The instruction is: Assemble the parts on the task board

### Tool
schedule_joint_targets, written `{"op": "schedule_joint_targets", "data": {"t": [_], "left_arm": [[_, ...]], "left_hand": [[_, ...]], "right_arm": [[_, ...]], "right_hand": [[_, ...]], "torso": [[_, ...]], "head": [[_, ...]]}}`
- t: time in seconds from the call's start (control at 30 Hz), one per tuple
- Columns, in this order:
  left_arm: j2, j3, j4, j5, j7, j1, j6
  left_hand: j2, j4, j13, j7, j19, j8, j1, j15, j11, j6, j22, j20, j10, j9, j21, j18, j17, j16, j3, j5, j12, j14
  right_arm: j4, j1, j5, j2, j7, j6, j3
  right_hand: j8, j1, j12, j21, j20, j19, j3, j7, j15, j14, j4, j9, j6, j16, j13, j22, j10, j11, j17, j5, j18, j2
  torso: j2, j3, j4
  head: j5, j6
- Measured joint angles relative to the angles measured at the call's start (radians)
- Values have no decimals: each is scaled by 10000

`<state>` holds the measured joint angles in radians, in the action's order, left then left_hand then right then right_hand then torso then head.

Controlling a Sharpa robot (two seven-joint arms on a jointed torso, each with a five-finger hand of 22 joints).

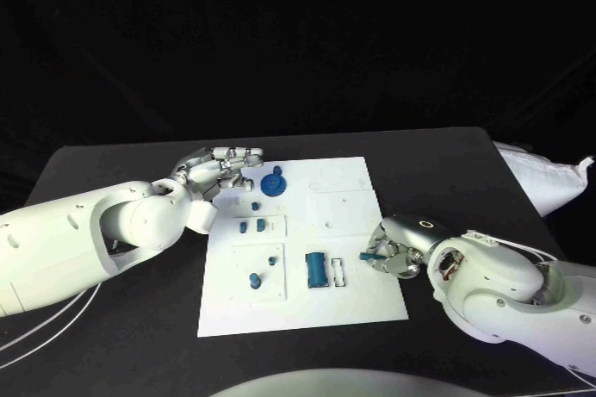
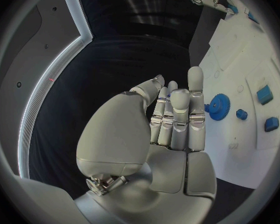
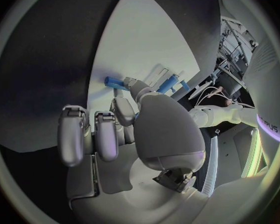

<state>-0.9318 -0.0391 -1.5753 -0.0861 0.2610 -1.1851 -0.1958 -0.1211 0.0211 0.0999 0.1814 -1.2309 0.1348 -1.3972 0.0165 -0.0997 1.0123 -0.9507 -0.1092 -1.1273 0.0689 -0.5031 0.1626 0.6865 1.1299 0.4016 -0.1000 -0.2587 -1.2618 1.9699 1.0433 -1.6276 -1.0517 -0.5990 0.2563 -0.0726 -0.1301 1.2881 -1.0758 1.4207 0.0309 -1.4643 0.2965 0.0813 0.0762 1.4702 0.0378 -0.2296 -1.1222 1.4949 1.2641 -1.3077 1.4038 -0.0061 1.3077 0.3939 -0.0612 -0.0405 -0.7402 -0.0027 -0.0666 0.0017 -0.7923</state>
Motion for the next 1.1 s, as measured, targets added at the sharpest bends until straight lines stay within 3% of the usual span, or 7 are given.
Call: {"op": "schedule_joint_targets", "data": {"t": [0.2, 0.47, 0.6, 1.1], "left_arm": [[-3, 0, -9, 0, 51, 0, -27], [-20, 0, -38, -4, 167, 1, -105], [-25, 0, -47, -6, 215, 1, -150], [-19, 1, -66, -9, 284, 1, -207]], "left_hand": [[0, -27, 0, 0, 36, 0, 0, 0, 0, 0, 12, -36, 0, 0, 0, 1, 1, 0, -27, 0, 0, 0], [0, -27, 0, -1, 36, 0, 0, 0, 0, 0, 12, -36, 0, 0, 0, 0, 24, 0, -27, 0, 0, -1], [0, -27, 0, -1, 37, 0, 0, 0, 0, 0, 11, -36, 0, 0, 0, 1, 23, 0, -27, 0, 0, 0], [0, -27, 0, -2, 36, 0, 0, 0, 0, 1, 10, -36, 0, 0, -1, 0, 22, 0, -27, 0, 0, 0]], "right_arm": [[140, 99, 1489, -96, -71, 482, 2], [217, 117, 2764, 31, -91, 738, 2], [223, 120, 3124, 205, -93, 771, 0], [73, 122, 3752, 738, -91, 743, 0]], "right_hand": [[-6, -662, 0, 0, 0, 0, 268, -49, 29, -1, 332, -167, -49, 0, 25, 1, 70, -1, -1, 53, 1, -164], [-50, -970, -206, 0, 0, 0, 256, -68, 30, -1, 455, -250, -112, 5, 189, 2, 148, -9, -2, 392, 1, -443], [-11, -1174, -306, 47, 0, 0, 178, -67, 30, -1, 556, -264, -143, 42, 261, 2, 213, -2, -2, 651, 1, -436], [-8, -1363, -607, 86, 0, 0, 59, -131, 29, -2, 676, -296, -277, 80, 440, 4, 314, -46, -3, 652, 1, -481]], "torso": [[0, -7, -12], [0, -6, -16], [0, -6, -16], [5, -2, -14]], "head": [[19, -22], [43, -78], [52, -92], [96, -93]]}}
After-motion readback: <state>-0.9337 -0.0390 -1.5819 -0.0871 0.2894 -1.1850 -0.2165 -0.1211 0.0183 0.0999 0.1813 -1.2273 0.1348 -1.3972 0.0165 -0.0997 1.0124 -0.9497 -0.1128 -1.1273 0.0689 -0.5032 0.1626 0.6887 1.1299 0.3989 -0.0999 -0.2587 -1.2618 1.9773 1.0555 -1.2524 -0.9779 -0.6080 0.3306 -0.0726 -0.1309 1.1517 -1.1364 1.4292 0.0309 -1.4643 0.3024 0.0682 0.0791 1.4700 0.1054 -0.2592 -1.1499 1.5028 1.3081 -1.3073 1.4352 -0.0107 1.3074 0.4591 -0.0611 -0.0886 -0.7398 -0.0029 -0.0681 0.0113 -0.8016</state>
